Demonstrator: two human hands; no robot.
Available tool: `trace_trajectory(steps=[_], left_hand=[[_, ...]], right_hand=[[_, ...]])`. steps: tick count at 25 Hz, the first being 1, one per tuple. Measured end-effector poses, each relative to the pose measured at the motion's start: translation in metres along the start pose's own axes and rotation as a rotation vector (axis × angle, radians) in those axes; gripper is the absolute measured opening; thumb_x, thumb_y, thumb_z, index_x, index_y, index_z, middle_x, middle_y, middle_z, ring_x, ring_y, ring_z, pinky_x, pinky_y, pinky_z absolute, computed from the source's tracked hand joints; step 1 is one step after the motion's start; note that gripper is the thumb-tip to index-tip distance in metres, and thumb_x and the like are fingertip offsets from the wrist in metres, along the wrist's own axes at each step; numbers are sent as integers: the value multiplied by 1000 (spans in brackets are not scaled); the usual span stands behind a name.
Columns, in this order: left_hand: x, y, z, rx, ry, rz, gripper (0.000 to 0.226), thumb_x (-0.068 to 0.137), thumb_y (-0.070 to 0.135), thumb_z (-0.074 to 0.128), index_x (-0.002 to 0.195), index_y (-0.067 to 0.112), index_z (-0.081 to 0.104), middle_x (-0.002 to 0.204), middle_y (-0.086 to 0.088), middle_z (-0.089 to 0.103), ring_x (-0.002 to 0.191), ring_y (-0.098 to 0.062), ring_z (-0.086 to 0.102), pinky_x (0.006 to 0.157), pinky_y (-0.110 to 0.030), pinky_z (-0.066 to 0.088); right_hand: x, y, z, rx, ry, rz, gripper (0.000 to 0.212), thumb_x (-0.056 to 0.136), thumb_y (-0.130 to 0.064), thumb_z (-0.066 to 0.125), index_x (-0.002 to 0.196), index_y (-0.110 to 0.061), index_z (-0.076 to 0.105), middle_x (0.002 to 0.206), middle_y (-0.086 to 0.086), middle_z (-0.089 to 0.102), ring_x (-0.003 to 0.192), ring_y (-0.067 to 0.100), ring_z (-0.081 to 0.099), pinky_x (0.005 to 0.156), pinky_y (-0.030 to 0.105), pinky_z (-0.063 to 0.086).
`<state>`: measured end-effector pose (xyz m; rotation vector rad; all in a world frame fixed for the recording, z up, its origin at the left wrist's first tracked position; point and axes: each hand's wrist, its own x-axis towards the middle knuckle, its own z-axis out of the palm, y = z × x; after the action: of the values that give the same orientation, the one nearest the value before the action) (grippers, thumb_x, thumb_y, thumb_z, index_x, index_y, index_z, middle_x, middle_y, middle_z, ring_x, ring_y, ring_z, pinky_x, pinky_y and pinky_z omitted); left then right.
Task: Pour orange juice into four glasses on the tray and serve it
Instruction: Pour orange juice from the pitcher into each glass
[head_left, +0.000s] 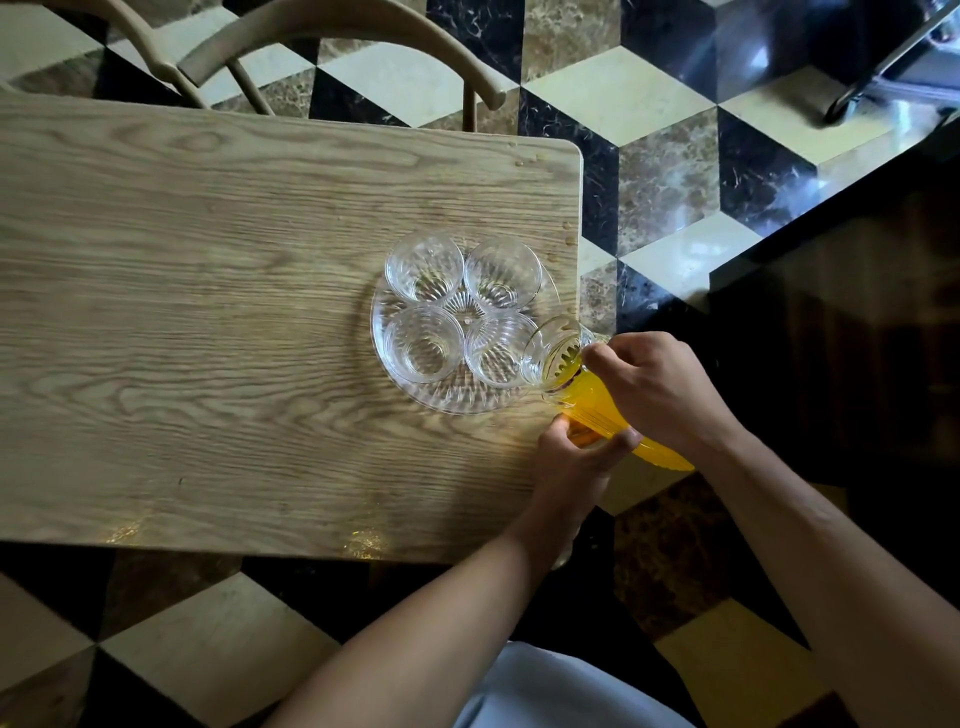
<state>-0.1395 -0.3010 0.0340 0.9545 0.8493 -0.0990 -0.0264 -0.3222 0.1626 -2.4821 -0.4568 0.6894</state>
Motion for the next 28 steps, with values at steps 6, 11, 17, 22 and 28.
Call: trace_trajectory(steps=[6, 11, 17, 22, 28], left_hand=[[1, 0, 2, 52, 45, 0, 31, 71, 30, 93, 90, 16, 73, 76, 9, 76, 65, -6, 64, 63, -25, 53], [1, 1, 6, 42, 48, -17, 29, 70, 31, 92, 87, 20, 71, 72, 12, 74, 61, 0, 64, 61, -19, 52], [-5, 5, 14, -18, 33, -26, 34, 67, 31, 92, 89, 17, 70, 71, 11, 73, 63, -2, 64, 64, -21, 53], [-5, 9, 19, -57, 34, -32, 56, 52, 47, 87, 94, 14, 70, 73, 10, 73, 64, -3, 63, 67, -23, 54], [-5, 9, 19, -109, 4, -46, 52, 52, 45, 88, 91, 16, 70, 72, 11, 73, 65, -4, 63, 71, -24, 54]], right_hand=[[5, -7, 3, -71, 6, -5, 49, 93, -35, 58, 54, -12, 39, 46, 0, 37, 41, 14, 31, 43, 31, 25], [10, -9, 4, -103, 10, -12, 50, 93, -35, 58, 53, -13, 37, 46, -1, 34, 42, 16, 31, 44, 30, 25], [12, -11, 3, -144, 29, -16, 50, 90, -37, 57, 52, -12, 35, 43, -1, 33, 41, 16, 30, 43, 29, 25], [12, -15, 3, -196, 41, -33, 50, 89, -38, 57, 52, -11, 37, 43, -1, 36, 40, 16, 33, 41, 27, 25], [14, -21, 3, -231, 33, -63, 50, 89, -36, 57, 52, -11, 35, 43, -1, 34, 41, 17, 31, 41, 26, 25]])
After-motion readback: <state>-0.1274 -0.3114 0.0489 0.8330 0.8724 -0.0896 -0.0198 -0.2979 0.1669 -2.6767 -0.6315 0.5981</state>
